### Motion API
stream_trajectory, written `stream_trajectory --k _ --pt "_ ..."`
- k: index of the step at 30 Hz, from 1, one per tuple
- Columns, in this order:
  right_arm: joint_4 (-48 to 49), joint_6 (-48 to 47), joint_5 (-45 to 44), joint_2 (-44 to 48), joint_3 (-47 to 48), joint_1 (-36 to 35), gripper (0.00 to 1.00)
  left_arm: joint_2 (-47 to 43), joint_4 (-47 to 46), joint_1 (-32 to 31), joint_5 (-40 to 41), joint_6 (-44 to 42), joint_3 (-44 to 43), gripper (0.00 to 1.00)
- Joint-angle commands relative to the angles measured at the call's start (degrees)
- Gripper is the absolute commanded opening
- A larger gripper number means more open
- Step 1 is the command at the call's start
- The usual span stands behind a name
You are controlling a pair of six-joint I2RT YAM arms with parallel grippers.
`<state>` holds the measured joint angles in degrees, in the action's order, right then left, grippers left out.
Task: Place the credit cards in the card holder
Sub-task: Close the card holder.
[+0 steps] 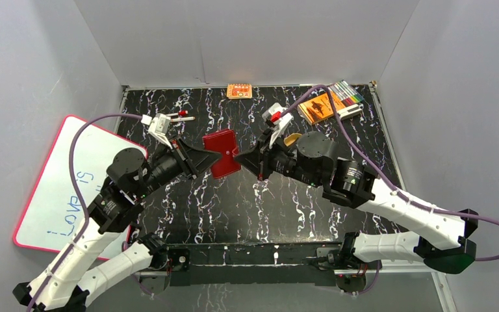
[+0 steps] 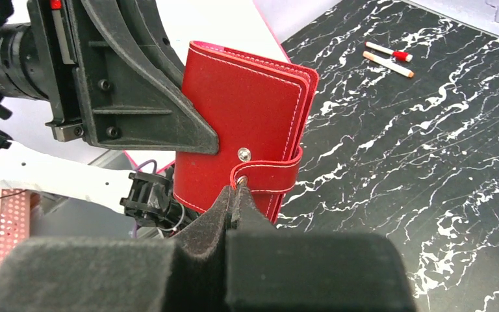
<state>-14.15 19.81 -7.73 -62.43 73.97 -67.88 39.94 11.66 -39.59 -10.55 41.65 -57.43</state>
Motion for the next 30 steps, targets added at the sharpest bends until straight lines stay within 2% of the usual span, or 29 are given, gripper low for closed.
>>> stream_trajectory --k 1,20,30 --pt "0.36 -2.09 -2.16 -0.07 2.60 -0.33 0.00 0.88 -0.53 -0.02 2.28 -0.86 -3.08 0.00" --pt "5.11 -1.45 -8.87 -3.49 0.98 -0.33 0.00 2.33 -0.50 -0.04 2.63 -5.96 -3.20 0.00" --pt "7.88 0.09 -11.64 -5.97 0.20 -0.28 0.00 2.75 -0.41 -0.04 5.35 -8.48 -3.18 0.00"
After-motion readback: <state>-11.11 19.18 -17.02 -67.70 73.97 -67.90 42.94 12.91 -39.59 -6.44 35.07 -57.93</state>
